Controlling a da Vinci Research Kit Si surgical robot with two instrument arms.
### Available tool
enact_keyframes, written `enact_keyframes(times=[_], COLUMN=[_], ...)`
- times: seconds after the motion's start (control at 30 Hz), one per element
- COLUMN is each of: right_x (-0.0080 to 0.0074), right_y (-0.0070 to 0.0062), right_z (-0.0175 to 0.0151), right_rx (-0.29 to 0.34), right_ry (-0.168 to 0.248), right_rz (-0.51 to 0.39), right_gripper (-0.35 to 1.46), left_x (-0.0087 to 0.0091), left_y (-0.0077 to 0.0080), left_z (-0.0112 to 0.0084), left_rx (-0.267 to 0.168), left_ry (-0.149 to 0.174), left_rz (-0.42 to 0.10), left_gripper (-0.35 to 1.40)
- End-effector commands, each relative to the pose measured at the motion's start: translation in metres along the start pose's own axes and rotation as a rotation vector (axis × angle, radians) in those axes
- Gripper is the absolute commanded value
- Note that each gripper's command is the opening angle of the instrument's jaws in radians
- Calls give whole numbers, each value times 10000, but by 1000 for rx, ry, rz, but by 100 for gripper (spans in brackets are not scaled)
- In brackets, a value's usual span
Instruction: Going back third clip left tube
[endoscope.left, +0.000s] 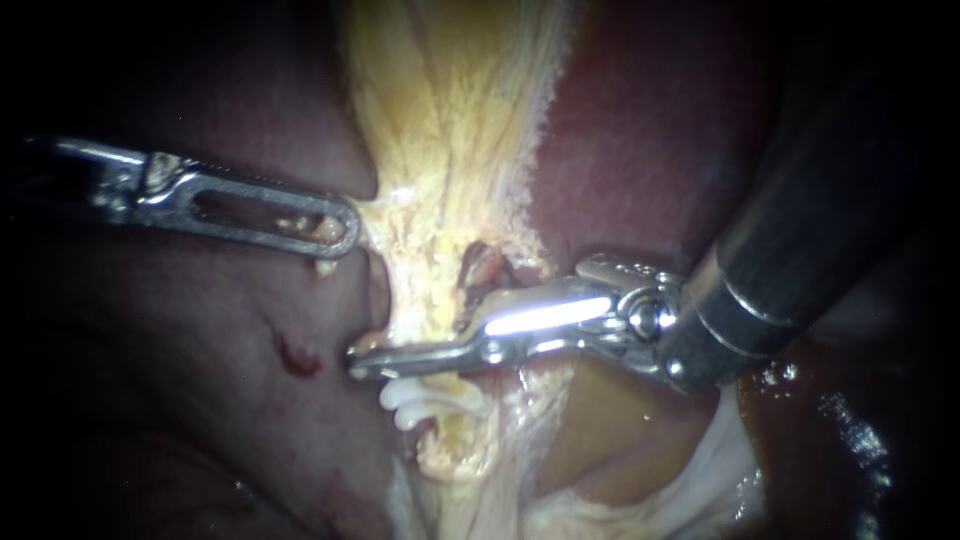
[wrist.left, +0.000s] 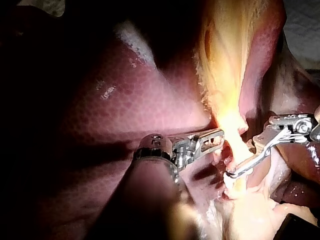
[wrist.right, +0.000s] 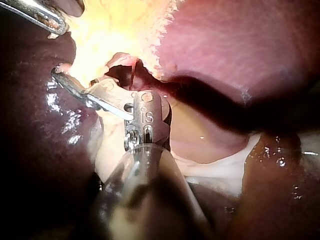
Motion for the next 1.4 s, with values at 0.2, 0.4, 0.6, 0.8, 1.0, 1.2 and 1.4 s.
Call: enact_keyframes(times=[0.2, 0.4, 0.6, 0.8, 1.0, 1.2, 1.4], right_x=[1, 2, 1, -1, -6, -18, -29], right_y=[0, 0, 2, 10, 22, 22, 4], right_z=[0, 12, 27, 28, 16, -9, -52], right_rx=[-7, -30, -36, -87, -152, -161, -161], right_ry=[4, 19, 52, 60, 44, 14, -30], right_rz=[1, -132, -207, -333, -423, -458, -511], right_gripper=[-35, 43, 49, 49, 50, 49, 48], left_x=[0, 0, 0, 0, 0, 1, 1], left_y=[0, 0, -1, -1, -1, -2, -2], left_z=[0, 0, 0, -1, -1, -1, -2], left_rx=[1, 1, 1, 0, 0, 0, 0], left_ry=[1, 1, 0, 0, 0, 0, 0], left_rz=[0, 0, 0, 0, 0, 0, 0], left_gripper=[-35, -35, -35, -35, -35, -35, -35])
